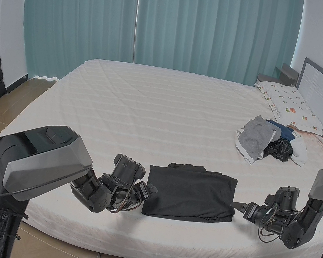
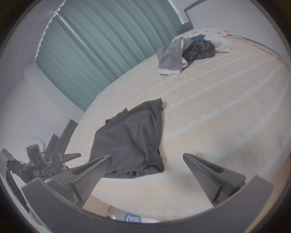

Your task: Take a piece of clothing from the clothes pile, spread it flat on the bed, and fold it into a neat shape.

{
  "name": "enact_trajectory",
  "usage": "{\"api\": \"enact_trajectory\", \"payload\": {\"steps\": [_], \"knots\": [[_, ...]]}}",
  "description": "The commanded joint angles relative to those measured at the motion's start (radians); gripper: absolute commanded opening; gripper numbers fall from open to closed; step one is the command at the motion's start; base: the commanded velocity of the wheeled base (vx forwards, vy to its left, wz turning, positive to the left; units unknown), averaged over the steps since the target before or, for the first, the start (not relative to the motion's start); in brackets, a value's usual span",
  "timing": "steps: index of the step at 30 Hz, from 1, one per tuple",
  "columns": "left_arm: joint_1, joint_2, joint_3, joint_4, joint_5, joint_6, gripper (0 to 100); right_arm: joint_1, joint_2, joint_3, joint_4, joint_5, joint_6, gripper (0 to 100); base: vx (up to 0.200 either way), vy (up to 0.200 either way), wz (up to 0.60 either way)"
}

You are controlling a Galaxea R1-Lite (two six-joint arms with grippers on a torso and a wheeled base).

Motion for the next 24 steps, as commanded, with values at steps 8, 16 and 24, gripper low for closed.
{"api": "enact_trajectory", "payload": {"steps": [8, 16, 24], "knots": [[0.0, -0.01, -0.022, -0.001, 0.0, -0.018, 100, -0.025, -0.286, 0.254, -0.014, -0.145, 0.205, 100, 0.0, -0.15, 0.0], [0.011, 0.014, -0.101, 0.001, 0.001, -0.015, 100, -0.02, -0.253, 0.251, -0.019, -0.141, 0.212, 100, 0.0, -0.15, 0.0], [0.025, 0.092, -0.183, -0.004, 0.121, 0.025, 100, 0.006, -0.249, 0.258, -0.019, -0.139, 0.215, 100, 0.0, 0.0, 0.0]]}}
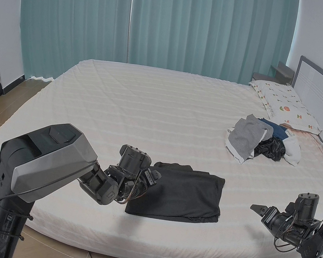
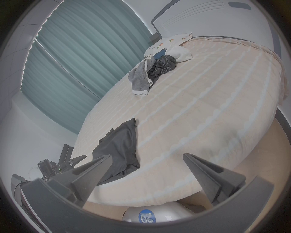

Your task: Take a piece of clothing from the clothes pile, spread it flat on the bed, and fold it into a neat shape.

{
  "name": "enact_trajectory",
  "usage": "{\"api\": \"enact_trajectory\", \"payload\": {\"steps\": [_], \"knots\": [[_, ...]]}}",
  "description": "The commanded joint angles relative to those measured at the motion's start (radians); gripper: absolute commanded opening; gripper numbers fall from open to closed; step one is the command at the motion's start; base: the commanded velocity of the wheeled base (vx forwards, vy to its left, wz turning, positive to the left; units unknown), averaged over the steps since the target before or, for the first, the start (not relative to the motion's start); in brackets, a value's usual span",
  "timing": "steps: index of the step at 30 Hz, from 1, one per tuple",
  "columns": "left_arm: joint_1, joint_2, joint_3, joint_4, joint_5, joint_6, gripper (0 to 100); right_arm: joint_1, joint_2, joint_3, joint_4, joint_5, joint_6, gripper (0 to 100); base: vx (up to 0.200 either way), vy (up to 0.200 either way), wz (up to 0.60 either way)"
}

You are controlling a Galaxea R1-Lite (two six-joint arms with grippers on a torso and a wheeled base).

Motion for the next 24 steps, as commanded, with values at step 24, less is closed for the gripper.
{"api": "enact_trajectory", "payload": {"steps": [24], "knots": [[0.051, 0.127, -0.003, -0.132, 0.048, 0.165, 100, 0.018, 0.019, 0.016, 0.0, 0.009, 0.004, 100, 0.0, 0.0, 0.0]]}}
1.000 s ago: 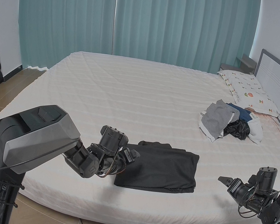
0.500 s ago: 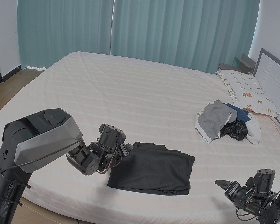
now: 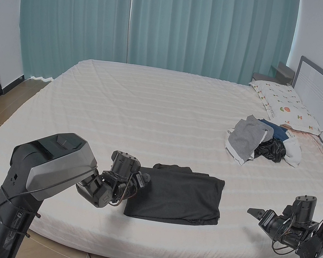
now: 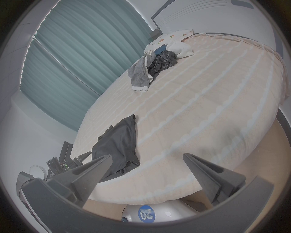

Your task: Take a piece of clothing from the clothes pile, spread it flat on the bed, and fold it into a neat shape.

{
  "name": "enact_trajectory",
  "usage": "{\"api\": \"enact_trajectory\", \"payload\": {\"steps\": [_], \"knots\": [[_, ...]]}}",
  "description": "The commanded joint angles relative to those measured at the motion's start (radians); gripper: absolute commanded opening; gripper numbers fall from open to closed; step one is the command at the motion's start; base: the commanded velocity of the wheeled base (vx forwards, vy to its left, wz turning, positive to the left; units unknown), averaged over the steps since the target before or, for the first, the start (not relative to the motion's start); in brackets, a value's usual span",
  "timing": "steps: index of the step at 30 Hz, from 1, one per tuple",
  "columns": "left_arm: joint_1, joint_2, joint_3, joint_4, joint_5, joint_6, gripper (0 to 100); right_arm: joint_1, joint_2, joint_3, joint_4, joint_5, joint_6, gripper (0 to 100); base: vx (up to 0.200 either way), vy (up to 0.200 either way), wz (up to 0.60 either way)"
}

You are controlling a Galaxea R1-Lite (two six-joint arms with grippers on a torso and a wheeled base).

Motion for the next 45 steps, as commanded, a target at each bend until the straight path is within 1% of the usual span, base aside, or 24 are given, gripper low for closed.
{"api": "enact_trajectory", "payload": {"steps": [1, 11, 12, 18, 26, 31, 36, 41, 45], "knots": [[-0.017, 0.015, 0.014, -0.002, -0.004, 0.001, 100, 0.001, 0.005, 0.002, -0.001, 0.004, 0.0, 100, 0.0, 0.0, 0.0], [-0.029, 0.011, 0.02, -0.004, -0.007, 0.0, 100, 0.001, 0.0, 0.002, -0.001, 0.013, 0.0, 100, 0.0, 0.0, 0.0], [-0.029, 0.009, 0.018, -0.004, -0.009, 0.0, 0, 0.001, -0.003, 0.004, -0.001, 0.013, 0.0, 100, 0.0, 0.0, 0.0], [-0.027, 0.009, 0.017, -0.002, -0.009, -0.003, 0, 0.002, -0.001, 0.01, -0.004, 0.013, 0.0, 100, 0.0, 0.0, 0.0], [-0.024, 0.005, 0.024, 0.002, -0.007, 0.0, 0, -0.001, 0.005, 0.027, -0.066, 0.013, 0.011, 100, 0.0, 0.0, 0.0], [-0.023, -0.017, 0.035, 0.013, -0.009, 0.0, 0, -0.004, 0.007, 0.025, -0.066, 0.015, 0.029, 100, 0.0, 0.0, 0.0], [-0.023, -0.048, 0.061, 0.051, -0.019, -0.002, 0, -0.004, 0.0, 0.032, -0.066, 0.013, 0.026, 100, 0.0, 0.0, 0.0], [-0.017, -0.046, 0.063, 0.053, -0.024, -0.002, 0, -0.006, 0.005, 0.038, -0.067, 0.013, 0.025, 100, 0.0, 0.0, 0.0], [-0.007, -0.043, 0.061, 0.05, -0.022, -0.003, 0, -0.006, 0.007, 0.041, -0.066, 0.013, 0.023, 100, 0.0, 0.2, 0.0]]}}
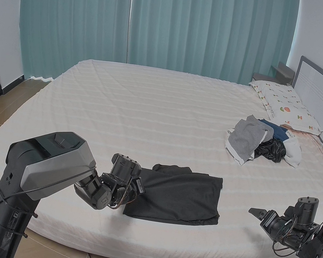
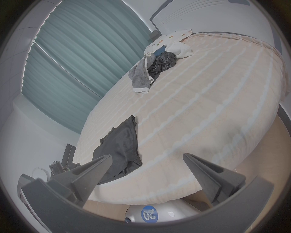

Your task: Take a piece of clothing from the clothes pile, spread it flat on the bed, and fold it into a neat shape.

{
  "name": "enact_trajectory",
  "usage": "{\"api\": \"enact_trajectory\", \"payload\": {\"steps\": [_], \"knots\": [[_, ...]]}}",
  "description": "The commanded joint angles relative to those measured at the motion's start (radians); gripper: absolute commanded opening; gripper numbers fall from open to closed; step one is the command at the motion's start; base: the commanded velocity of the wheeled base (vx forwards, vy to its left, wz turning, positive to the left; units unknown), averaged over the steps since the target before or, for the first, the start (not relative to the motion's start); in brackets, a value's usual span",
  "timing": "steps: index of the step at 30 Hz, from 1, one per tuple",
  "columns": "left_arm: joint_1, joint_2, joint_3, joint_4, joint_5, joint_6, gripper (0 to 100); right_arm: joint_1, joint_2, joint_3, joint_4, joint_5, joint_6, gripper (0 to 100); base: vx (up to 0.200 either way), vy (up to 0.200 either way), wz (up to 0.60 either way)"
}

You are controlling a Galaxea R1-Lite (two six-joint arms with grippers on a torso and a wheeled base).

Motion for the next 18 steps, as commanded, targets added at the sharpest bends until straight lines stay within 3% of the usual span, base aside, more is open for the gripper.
{"api": "enact_trajectory", "payload": {"steps": [1, 18], "knots": [[0.011, -0.003, 0.001, -0.002, 0.0, -0.002, 0, 0.0, 0.004, 0.003, 0.0, 0.0, -0.001, 100, 0.0, 0.2, 0.0], [0.028, -0.037, 0.051, -0.007, 0.014, -0.007, 0, 0.002, 0.016, 0.011, -0.001, 0.002, -0.002, 100, 0.0, 0.2, 0.0]]}}
